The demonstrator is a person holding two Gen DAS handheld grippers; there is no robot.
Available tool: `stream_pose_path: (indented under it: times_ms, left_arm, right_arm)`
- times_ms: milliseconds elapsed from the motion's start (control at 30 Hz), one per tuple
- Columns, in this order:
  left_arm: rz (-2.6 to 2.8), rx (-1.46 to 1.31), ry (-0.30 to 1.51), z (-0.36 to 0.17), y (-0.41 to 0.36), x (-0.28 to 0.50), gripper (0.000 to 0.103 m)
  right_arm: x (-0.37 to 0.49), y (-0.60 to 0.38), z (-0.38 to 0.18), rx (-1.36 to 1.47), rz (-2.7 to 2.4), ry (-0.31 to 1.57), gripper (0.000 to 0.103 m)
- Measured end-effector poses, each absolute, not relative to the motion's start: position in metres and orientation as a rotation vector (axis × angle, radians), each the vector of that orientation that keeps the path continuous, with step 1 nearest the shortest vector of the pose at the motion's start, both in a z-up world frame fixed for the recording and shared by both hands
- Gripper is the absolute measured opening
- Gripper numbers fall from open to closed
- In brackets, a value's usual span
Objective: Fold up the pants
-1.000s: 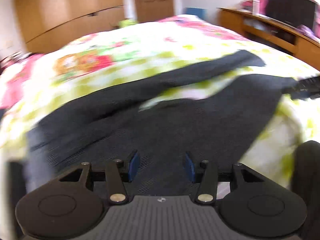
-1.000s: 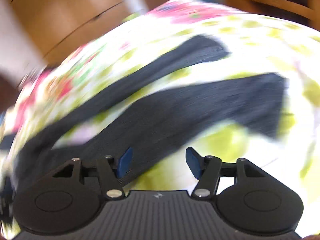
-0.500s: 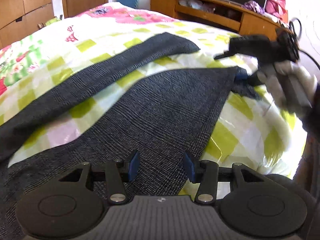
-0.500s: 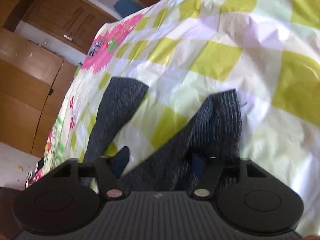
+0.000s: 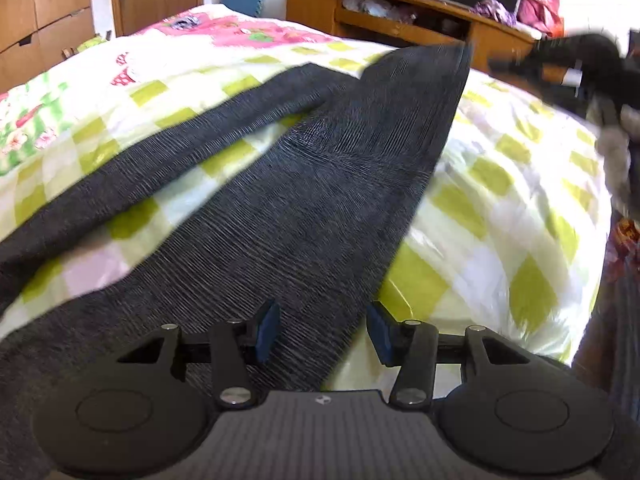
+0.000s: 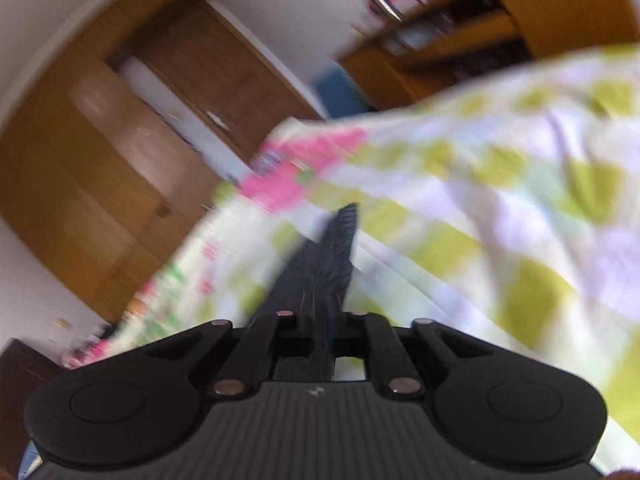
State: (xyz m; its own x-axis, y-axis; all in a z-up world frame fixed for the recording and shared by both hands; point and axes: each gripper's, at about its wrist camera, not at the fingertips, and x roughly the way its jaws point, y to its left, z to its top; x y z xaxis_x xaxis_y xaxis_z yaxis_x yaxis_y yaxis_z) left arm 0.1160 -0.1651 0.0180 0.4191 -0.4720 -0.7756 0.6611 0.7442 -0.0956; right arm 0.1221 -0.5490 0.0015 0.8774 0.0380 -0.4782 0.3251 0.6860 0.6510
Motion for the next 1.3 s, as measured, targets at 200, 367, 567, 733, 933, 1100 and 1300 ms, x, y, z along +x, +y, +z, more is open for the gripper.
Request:
stream_pose_path:
  times_ms: [200, 367, 567, 733, 933, 1100, 1300]
  left_arm:
    - [-0.714, 0.266, 0.900, 0.015, -0.167, 0.109, 0.062]
    - [-0.705, 0.262, 0.895, 0.014, -0.174, 0.115, 0.063]
    - [-0.696, 0.238, 0.886, 0.009, -0.185, 0.127, 0.064]
    - [-0.704, 0.242, 0.882, 0.008, -0.190, 0.128, 0.065]
    - [-0.754, 0.235, 0.871, 0.002, -0.195, 0.119, 0.069]
    - [-0.724, 0.199, 0.859, 0.012, -0.167, 0.117, 0.069]
    - [-0.571, 0.242, 0.777, 0.043, -0.075, 0.111, 0.070]
  right_arm:
    - [0.137, -0.567, -0.045, 0.912, -0.210, 0.555, 0.046]
    - [0.181, -0.578, -0.058, 0.929, -0.228, 0.573, 0.050]
    - [0.218, -0.588, -0.078, 1.045, -0.248, 0.617, 0.004]
    - [0.180, -0.599, -0.064, 1.138, -0.189, 0.512, 0.005]
    - [0.129, -0.610, -0.062, 1.016, -0.337, 0.620, 0.007]
    - [0.117, -0.600, -0.034, 0.916, -0.391, 0.608, 0.018]
    - [0.150, -0.517, 0.024, 0.532, -0.215, 0.624, 0.026]
